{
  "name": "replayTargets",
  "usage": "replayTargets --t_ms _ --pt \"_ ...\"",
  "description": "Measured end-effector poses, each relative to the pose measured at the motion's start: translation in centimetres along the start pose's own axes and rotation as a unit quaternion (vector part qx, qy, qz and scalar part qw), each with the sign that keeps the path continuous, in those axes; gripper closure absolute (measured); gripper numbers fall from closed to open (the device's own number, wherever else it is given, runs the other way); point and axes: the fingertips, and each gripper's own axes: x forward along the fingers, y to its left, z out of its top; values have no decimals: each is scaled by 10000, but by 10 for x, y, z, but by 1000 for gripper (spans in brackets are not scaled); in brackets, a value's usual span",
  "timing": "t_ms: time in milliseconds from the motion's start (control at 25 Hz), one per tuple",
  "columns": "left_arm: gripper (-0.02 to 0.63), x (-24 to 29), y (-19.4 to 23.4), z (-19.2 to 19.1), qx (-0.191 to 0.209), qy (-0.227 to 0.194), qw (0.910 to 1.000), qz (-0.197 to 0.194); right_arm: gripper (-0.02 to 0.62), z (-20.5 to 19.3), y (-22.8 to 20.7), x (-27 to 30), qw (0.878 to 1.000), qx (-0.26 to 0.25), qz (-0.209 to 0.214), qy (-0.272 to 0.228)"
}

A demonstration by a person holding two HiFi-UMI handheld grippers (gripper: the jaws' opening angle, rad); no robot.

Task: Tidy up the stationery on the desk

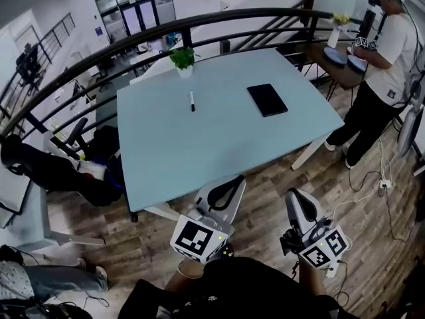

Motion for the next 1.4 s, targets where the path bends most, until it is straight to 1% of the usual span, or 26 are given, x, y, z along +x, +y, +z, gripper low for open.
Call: replayTargets --t_ms 120,280,480,680,920,1160,1280,1400 --pt "619 -2 17 -1 -82 -68 9999 98 603 -8 -1 16 10000 14 40 71" --pt "619 -7 32 -11 -125 11 9998 153 603 -15 0 30 9999 22 81 128" --pt "619 -7 38 -10 -144 7 9997 189 603 -17 -2 36 9999 34 63 142" --pt "620 -8 42 -12 -132 17 9992 370 603 -16 -11 42 9997 43 154 180" --pt "619 -9 67 -15 -9 82 9970 769 603 -15 -24 73 9985 83 493 201" --pt "620 7 93 -15 20 141 9916 1287 603 -11 -48 109 9948 157 962 282" --pt "619 25 105 -16 44 148 9898 1416 603 -8 -67 127 9937 161 1076 281" --pt "620 44 115 -18 47 179 9890 1467 603 -10 -88 139 9931 263 1096 337"
